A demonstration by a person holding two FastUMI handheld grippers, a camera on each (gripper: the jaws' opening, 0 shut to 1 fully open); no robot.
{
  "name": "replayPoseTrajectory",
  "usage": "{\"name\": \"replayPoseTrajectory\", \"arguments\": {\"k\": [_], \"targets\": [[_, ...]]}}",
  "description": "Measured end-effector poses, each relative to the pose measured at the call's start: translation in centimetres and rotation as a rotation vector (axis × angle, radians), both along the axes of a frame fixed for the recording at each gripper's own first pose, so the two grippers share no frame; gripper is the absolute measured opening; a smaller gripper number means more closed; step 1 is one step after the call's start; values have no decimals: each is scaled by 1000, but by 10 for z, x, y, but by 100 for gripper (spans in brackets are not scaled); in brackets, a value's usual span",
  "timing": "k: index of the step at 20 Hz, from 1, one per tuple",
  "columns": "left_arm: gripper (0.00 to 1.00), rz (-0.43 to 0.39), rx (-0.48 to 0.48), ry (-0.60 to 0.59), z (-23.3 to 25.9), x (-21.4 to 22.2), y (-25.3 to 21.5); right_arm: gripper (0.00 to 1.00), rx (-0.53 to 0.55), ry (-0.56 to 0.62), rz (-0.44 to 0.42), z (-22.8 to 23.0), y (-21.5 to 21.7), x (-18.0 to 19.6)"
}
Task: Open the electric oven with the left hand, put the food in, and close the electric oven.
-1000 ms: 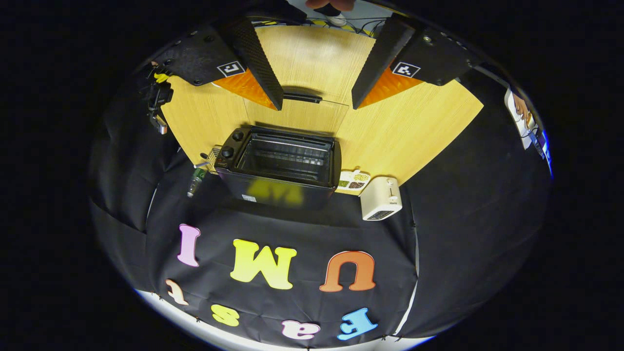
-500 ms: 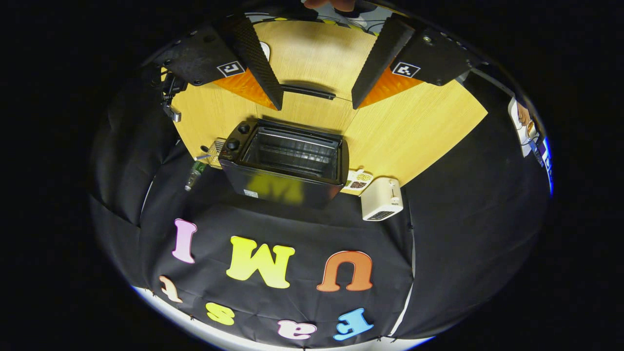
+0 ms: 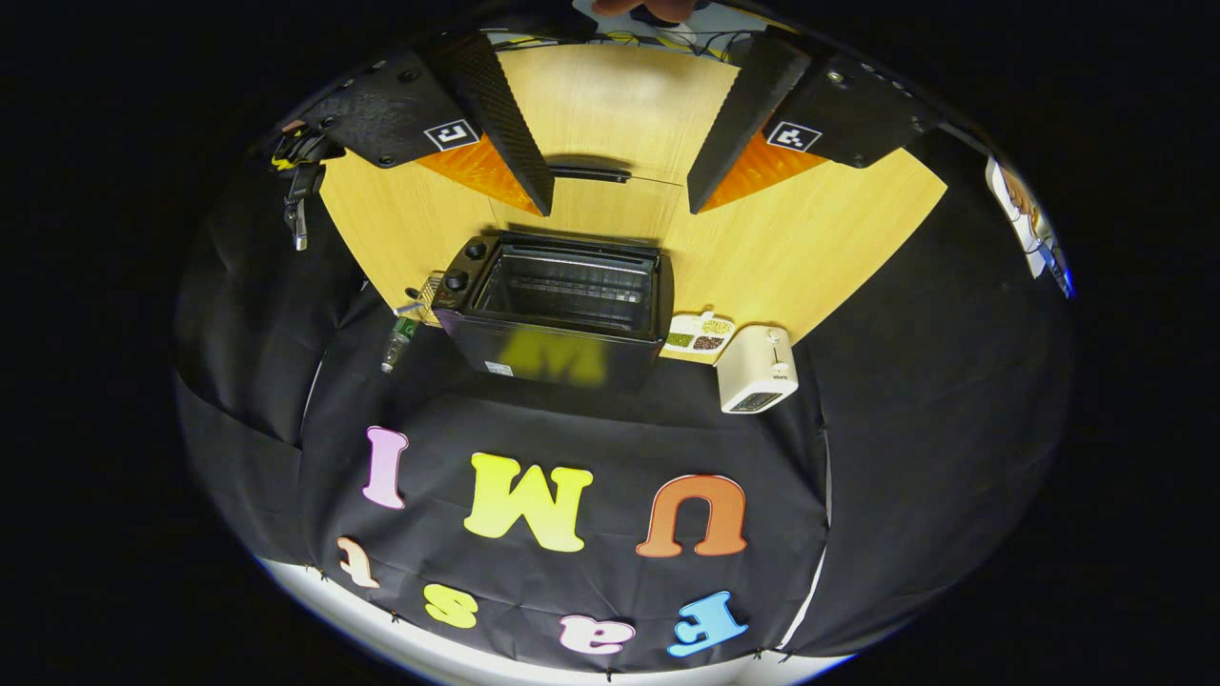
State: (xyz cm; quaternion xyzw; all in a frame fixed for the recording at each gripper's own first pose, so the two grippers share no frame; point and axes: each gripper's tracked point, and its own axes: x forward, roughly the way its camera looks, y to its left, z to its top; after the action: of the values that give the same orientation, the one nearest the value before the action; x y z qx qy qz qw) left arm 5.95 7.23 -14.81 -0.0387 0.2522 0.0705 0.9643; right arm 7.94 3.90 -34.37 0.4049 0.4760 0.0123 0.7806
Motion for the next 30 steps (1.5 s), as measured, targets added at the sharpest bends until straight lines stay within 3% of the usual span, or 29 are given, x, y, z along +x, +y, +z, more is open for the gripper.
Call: {"name": "replayPoseTrajectory", "arguments": {"k": [4, 10, 16, 22, 26, 30], "targets": [[94, -6, 3, -10, 6, -14, 33, 13, 53, -93, -62, 32, 42, 22], [93, -10, 19, -30, 21, -26, 66, 12, 15, -245, -116, 71, 81, 105], [94, -58, 35, -84, 43, -29, 70, 14, -39, -284, -189, 58, 90, 195], [94, -30, 65, -89, 50, -36, 87, 12, -80, -346, -202, 49, 106, 274], [94, 22, 81, -69, 48, -45, 104, 15, -98, -360, -212, 35, 111, 305], [94, 65, 68, -52, 46, -50, 111, 17, -125, -384, -180, 29, 116, 312]]}}
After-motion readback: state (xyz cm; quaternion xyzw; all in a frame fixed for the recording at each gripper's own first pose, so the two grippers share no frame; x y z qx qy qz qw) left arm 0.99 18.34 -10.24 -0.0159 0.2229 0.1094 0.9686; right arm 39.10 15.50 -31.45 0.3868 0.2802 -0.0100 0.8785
